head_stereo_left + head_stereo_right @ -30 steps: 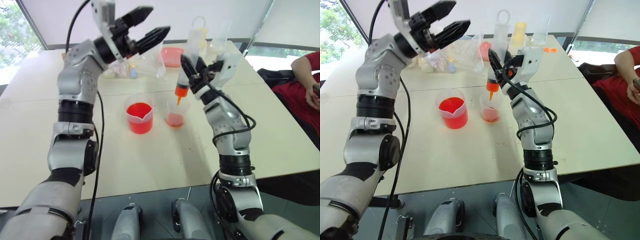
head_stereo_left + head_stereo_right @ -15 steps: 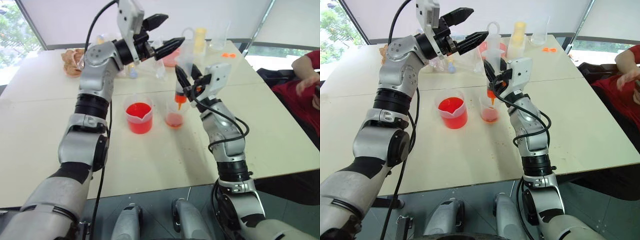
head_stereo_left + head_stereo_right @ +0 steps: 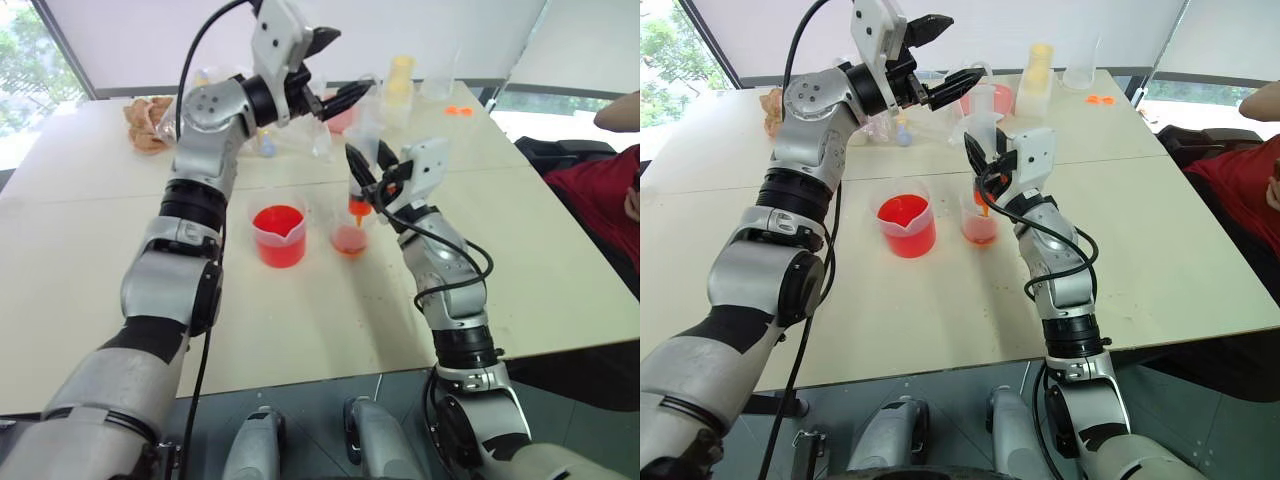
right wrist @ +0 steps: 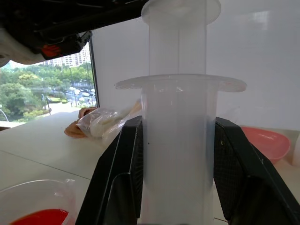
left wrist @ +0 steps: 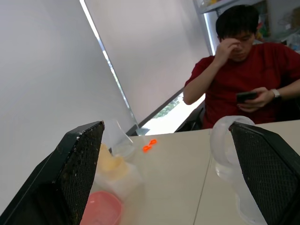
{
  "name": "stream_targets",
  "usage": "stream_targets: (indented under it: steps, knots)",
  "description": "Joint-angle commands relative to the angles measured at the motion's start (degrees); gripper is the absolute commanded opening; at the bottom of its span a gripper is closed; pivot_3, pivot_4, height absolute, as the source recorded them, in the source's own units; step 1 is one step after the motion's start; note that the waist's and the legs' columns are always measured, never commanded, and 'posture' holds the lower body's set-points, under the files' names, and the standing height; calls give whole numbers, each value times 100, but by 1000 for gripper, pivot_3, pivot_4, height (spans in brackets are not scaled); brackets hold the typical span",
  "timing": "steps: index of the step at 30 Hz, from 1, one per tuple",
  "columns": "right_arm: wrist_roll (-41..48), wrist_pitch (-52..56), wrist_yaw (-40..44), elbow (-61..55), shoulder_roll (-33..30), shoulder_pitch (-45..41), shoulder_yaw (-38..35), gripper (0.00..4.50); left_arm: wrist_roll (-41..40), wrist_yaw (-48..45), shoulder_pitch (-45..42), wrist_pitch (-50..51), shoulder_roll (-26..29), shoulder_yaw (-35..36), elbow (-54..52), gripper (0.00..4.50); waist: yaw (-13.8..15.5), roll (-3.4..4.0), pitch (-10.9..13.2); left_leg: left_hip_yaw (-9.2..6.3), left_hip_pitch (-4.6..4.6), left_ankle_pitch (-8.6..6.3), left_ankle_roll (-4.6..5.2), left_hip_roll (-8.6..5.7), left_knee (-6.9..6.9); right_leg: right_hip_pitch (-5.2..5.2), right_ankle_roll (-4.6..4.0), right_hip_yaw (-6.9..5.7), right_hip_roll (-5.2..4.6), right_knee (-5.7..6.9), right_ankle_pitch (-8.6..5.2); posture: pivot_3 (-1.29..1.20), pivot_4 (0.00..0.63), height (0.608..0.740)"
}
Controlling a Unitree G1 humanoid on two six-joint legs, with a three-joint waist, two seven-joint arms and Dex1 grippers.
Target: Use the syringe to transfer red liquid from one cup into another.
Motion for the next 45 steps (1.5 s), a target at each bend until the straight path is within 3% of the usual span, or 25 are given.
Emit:
stream_targets:
  steps: [1,2,8,10,20,32,45]
  knots:
    - [26,-235,70,-309,43,-122,38,1414,187,35,-163,-167,41,-90,80,3937,-2,0,0,0,0,0,0,0,0,0,0,0,0,0,0,0,150,740]
    - [19,-242,81,-309,38,-120,44,1414,207,28,-161,-189,34,-93,89,3652,-1,0,0,0,1,0,0,0,0,0,0,0,0,0,0,0,150,740]
    - [-24,-281,136,-308,19,-110,91,1414,357,15,-144,-327,-32,-247,57,792,13,0,0,0,-1,0,0,0,1,0,0,0,0,0,0,0,150,740]
    - [-26,-277,136,-312,29,-113,87,1414,289,-137,-140,-285,-59,-250,-25,57,10,0,0,0,-2,0,0,0,2,0,0,0,-1,-1,0,0,150,740]
    - [-34,-315,108,-304,66,-222,2,1414,1,-873,413,271,-89,-386,-840,57,-13,0,0,0,3,0,0,1,-1,0,0,1,1,5,0,0,150,740]
    - [23,-299,62,-373,-64,-447,-150,1414,-173,-617,1429,1260,-262,-541,-2109,57,4,0,0,-1,2,0,0,0,5,0,0,0,-1,9,0,0,150,740]
    - [48,-324,57,-366,-115,-586,-208,1414,-111,-554,1728,1384,-286,-594,-2291,57,3,0,0,-1,3,0,0,0,5,0,0,0,-1,12,0,0,150,740]
